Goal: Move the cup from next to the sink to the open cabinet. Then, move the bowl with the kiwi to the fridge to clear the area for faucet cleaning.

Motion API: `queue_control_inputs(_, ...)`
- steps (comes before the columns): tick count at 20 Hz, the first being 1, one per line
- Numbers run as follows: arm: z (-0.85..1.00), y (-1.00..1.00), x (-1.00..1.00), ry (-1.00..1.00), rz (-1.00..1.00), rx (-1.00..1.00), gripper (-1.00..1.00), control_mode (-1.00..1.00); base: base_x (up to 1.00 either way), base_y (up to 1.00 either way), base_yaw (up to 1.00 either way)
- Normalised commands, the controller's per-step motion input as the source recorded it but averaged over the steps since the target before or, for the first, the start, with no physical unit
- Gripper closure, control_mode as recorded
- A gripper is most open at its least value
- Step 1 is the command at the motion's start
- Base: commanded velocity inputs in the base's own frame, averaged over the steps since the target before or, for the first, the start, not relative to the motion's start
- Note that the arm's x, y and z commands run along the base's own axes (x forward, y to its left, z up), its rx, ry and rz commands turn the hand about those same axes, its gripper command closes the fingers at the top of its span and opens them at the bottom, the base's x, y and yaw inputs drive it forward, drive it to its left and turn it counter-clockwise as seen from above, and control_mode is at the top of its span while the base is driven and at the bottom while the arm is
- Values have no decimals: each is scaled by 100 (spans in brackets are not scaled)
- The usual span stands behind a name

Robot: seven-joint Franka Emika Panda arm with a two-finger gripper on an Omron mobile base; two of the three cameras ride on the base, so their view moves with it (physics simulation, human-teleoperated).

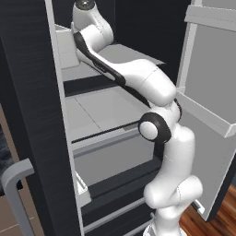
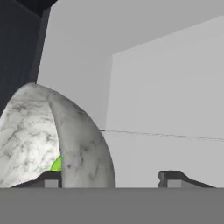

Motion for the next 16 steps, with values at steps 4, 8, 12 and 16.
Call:
queue_control_inputs(4, 6, -19, -54, -19, 0, 0, -100, -100, 0, 0, 0)
queue_control_inputs(8, 0, -48, -73, -25, 2, 0, -100, -100, 0, 0, 0)
queue_control_inputs(12, -14, -71, -90, -23, 1, 0, -100, -100, 0, 0, 0)
queue_control_inputs(16, -52, -100, -100, -26, 1, 3, -100, -100, 0, 0, 0)
